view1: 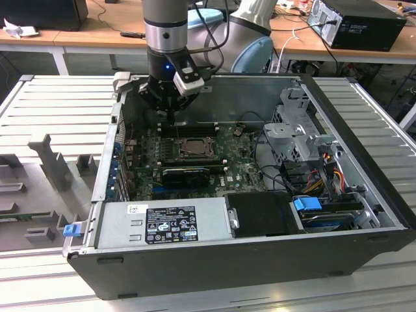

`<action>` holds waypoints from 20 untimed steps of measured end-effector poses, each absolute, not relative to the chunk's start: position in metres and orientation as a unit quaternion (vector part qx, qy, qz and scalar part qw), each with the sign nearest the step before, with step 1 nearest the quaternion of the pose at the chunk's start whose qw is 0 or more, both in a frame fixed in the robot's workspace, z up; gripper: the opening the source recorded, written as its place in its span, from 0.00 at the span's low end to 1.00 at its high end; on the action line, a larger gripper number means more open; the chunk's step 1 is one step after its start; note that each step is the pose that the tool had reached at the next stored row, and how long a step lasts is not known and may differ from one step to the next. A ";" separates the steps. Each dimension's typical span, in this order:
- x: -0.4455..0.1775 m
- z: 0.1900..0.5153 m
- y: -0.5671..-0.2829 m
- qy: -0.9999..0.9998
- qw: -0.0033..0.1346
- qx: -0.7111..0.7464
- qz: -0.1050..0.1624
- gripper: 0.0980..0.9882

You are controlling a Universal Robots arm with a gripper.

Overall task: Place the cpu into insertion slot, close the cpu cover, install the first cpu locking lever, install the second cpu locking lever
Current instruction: 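Install the first cpu locking lever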

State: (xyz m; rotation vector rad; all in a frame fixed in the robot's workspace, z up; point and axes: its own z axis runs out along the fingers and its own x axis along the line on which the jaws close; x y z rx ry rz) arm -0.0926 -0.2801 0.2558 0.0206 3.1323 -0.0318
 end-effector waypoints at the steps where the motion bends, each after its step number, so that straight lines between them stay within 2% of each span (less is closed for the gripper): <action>1: -0.092 0.256 -0.280 1.000 0.005 0.007 -0.010 0.01; 20: -0.078 0.254 -0.280 1.000 0.005 0.007 -0.010 0.01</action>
